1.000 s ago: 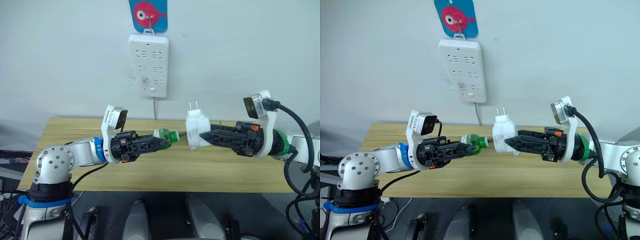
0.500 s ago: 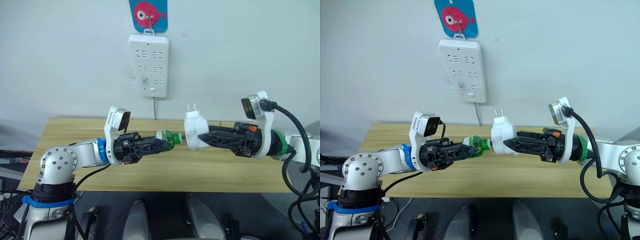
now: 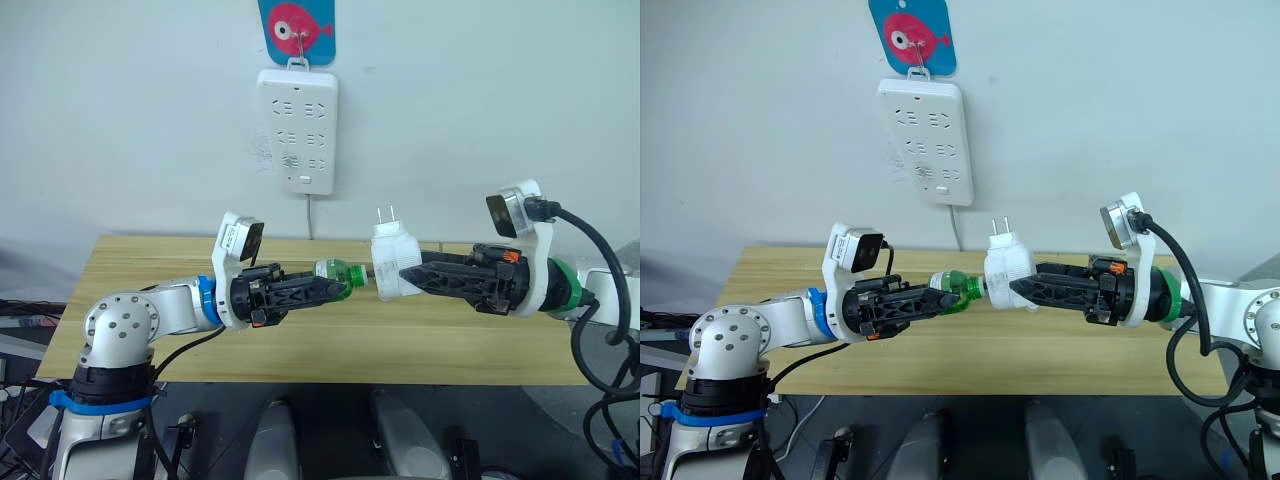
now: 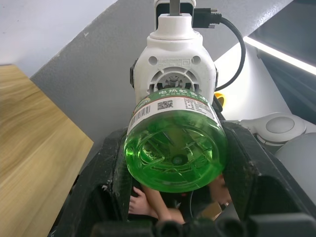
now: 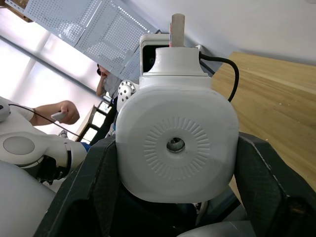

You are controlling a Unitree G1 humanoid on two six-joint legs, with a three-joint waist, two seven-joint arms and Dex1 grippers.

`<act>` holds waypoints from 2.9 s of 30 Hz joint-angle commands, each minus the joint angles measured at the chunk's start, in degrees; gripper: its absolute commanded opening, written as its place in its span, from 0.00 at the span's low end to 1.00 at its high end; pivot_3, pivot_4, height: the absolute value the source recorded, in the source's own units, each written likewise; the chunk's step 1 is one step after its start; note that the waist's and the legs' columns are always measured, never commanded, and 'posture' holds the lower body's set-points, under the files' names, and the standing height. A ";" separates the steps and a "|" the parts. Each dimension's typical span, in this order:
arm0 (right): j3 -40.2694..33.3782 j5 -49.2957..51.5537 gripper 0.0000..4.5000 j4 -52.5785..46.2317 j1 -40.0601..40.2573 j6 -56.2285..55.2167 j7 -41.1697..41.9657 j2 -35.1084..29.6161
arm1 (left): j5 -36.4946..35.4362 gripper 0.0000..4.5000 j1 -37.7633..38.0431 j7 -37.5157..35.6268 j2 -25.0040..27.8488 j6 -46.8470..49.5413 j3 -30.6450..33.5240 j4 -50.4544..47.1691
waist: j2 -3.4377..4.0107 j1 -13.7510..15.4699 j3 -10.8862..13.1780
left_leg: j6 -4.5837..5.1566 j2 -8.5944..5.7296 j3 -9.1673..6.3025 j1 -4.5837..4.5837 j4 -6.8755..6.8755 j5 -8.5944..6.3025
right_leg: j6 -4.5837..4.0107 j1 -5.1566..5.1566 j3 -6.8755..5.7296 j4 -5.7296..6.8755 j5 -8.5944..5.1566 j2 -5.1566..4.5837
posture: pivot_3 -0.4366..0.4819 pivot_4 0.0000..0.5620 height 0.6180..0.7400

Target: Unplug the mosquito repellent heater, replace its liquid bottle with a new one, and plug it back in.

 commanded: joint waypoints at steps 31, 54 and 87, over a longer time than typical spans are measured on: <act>1.03 2.10 0.65 -1.55 0.69 -2.42 -0.07 -2.00 | -3.24 0.50 -2.33 0.03 -1.80 -0.54 -0.42 -0.20 | 0.00 -0.01 0.00 | 0.00 0.00 0.00 0.00 0.03 0.00 | 0.00 0.01 0.00 0.02 0.00 0.00 | 0.29 0.37 0.87; 2.62 4.45 0.65 -2.75 0.21 -3.54 -1.14 -2.02 | -0.38 0.50 -3.07 -1.27 -2.45 -0.93 -3.56 -2.22 | 0.00 -0.03 -0.01 | 0.00 0.00 0.00 0.01 0.04 0.00 | 0.00 0.02 0.00 0.05 0.00 0.00 | 0.29 0.37 0.87; -1.30 -40.63 0.80 -9.64 13.76 -16.32 27.14 -10.94 | 0.36 0.50 -6.77 1.11 -9.30 -2.50 -2.20 3.62 | 0.01 0.00 -0.04 | -0.01 -0.03 0.00 0.01 0.22 0.01 | 0.09 0.08 0.01 0.04 0.04 0.00 | 0.26 0.36 0.87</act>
